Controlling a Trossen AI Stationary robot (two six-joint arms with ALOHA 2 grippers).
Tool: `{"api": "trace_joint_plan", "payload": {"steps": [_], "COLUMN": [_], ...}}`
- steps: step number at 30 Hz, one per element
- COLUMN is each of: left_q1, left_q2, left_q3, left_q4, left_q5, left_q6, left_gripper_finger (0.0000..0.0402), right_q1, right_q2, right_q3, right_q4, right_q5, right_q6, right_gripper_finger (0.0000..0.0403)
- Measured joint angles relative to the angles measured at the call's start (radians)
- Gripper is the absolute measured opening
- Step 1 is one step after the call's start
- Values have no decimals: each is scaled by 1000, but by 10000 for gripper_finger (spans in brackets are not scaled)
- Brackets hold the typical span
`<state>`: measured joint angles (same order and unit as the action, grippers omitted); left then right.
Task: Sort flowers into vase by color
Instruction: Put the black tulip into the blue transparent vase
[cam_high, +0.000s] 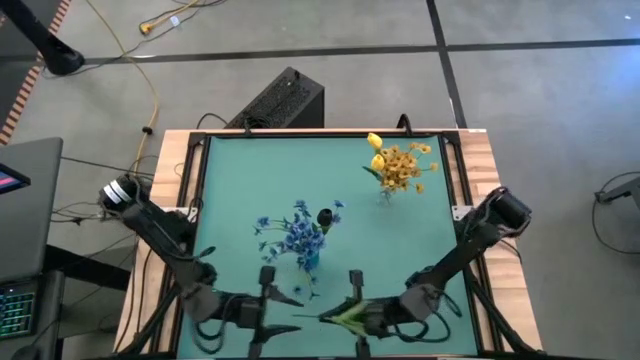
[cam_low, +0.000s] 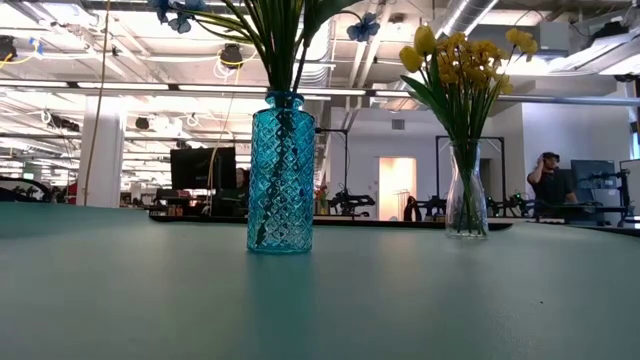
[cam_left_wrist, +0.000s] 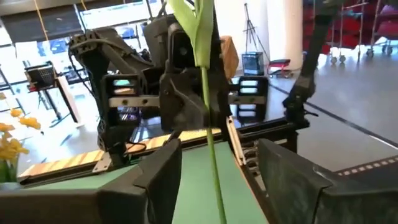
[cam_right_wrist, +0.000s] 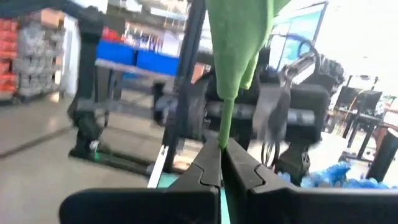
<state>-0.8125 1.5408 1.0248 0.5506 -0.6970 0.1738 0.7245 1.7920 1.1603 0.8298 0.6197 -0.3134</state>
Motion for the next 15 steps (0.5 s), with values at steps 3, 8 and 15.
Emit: {"api": "trace_joint_plan", "payload": {"steps": [3,8,15], "left_q1": [-43,-97,-103], "left_q2": [-51,-105,-101], "left_q3": [0,0,0], "left_q4": [-76,-257,-554], "left_q5": [-50,-114,-156], "left_q6": [-2,-59,-306], "left_gripper_finger": [203,203,204], "right_q1": [36,101,152], "right_q2": [-60,-144,-231], "right_q3": [0,0,0], "right_q4": [-75,-184,-521], "right_q5": [5,20,144], "right_q6": [22,21,184], "right_gripper_finger": [27,27,27]}}
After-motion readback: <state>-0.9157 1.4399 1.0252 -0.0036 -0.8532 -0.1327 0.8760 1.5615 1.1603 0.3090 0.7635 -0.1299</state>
